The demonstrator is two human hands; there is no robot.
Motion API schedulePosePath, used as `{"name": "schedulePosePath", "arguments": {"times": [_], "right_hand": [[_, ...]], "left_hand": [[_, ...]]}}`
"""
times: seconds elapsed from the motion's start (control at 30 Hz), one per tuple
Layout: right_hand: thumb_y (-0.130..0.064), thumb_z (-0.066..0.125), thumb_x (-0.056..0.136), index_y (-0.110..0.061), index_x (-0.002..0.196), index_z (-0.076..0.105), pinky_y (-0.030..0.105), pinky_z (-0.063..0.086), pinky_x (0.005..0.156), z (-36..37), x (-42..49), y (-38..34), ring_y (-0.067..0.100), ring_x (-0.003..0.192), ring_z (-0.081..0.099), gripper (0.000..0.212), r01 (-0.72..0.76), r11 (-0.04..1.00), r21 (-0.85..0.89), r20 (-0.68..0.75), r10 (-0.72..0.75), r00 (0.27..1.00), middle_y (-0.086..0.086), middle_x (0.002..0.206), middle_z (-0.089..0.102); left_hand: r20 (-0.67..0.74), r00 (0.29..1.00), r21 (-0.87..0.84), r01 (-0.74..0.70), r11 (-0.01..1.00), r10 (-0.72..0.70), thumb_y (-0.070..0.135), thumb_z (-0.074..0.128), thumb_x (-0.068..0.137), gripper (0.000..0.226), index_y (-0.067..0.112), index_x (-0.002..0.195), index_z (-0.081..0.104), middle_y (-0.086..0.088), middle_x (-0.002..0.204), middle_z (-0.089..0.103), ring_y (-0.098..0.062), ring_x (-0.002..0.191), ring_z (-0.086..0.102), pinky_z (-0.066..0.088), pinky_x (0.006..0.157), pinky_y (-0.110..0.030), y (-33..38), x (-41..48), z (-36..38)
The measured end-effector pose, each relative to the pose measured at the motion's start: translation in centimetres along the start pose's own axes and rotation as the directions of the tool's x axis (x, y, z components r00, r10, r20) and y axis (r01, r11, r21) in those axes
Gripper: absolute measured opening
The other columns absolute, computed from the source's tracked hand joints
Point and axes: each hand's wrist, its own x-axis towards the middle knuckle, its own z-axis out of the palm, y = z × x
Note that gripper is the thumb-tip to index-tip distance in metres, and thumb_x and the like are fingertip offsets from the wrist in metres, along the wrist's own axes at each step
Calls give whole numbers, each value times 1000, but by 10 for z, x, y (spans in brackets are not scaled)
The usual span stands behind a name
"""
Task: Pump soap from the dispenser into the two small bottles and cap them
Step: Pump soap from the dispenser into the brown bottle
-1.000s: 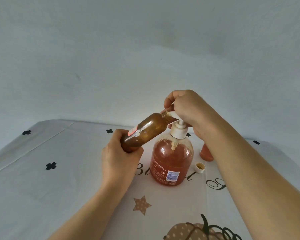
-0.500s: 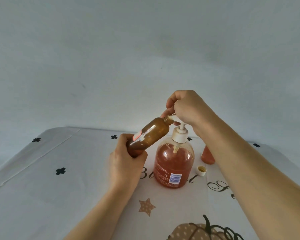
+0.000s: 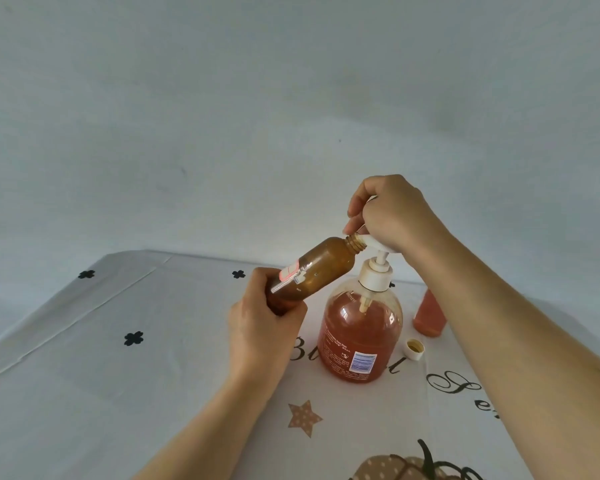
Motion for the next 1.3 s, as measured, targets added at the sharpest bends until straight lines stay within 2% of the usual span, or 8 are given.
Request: {"name": "schedulePosePath", "arguments": {"times": [0.2, 0.33, 0.43, 0.57, 0.77, 0.9, 1.03, 1.3], "right_hand": [[5, 39, 86, -22, 75, 59, 45, 55, 90, 4, 2, 2, 21, 89, 69, 35, 44, 993, -106, 6, -44, 999, 1, 79, 73], [5, 36, 88, -22, 75, 59, 42, 55, 90, 4, 4, 3, 22, 92, 68, 38, 40, 995, -94, 38, -37, 999, 2, 84, 74], [5, 37, 88, -23, 73, 59, 36, 54, 83, 8, 2, 8, 21, 91, 66, 39, 18, 996, -86, 59, -12, 998, 3, 88, 73], [7, 39, 86, -25, 69, 59, 36, 52, 78, 14, 3, 13, 25, 89, 62, 41, -24, 996, -91, 43, 28, 999, 5, 93, 70], [1, 40, 89, -24, 72, 58, 44, 55, 90, 12, 0, 7, 28, 96, 64, 36, -34, 993, -109, 26, 37, 999, 6, 93, 69], [-1, 41, 90, -24, 75, 59, 45, 55, 89, 4, 1, 0, 25, 93, 68, 33, -7, 995, -98, -41, 3, 999, 4, 86, 71], [1, 40, 89, -19, 81, 63, 44, 55, 91, 2, 1, 1, 20, 89, 68, 31, -7, 997, -82, -20, 5, 1000, 1, 77, 71], [2, 42, 89, -20, 76, 62, 46, 55, 91, 4, 3, 0, 24, 91, 68, 32, -8, 994, -112, 26, 11, 1000, 2, 82, 72]], "left_hand": [[-8, 1000, -12, 4, 1000, -4, -2, 67, 75, 35, 28, 85, 52, 12, 64, 58, 3, 63, 55, 41, 50, -8, -1, 0, 0], [-7, 1000, -7, 26, 1000, -26, -2, 66, 74, 39, 33, 78, 49, 11, 63, 58, 1, 62, 54, 40, 49, -9, -1, 1, 0], [-20, 998, 4, 56, 998, -56, -2, 65, 72, 38, 32, 74, 48, 10, 61, 57, 1, 60, 53, 39, 49, -9, -1, 1, 0], [-26, 995, 25, 94, 995, -94, -1, 65, 71, 34, 30, 73, 50, 10, 59, 57, 3, 59, 54, 38, 47, -10, -4, 3, -1], [14, 996, 61, 87, 994, -88, 2, 66, 73, 33, 30, 73, 49, 11, 59, 56, 6, 61, 54, 38, 48, -8, -2, 2, -1], [39, 998, 66, 50, 997, -52, 5, 67, 75, 28, 26, 74, 49, 8, 57, 55, 2, 60, 54, 39, 50, -10, 2, 0, 0], [47, 998, 43, 42, 998, -44, 5, 68, 76, 26, 24, 77, 51, 8, 60, 56, -1, 62, 54, 40, 49, -11, 2, 0, 0], [33, 999, 31, 43, 999, -44, 4, 68, 75, 28, 26, 75, 49, 7, 58, 56, -1, 56, 52, 39, 48, -11, 0, 1, 1]]}}
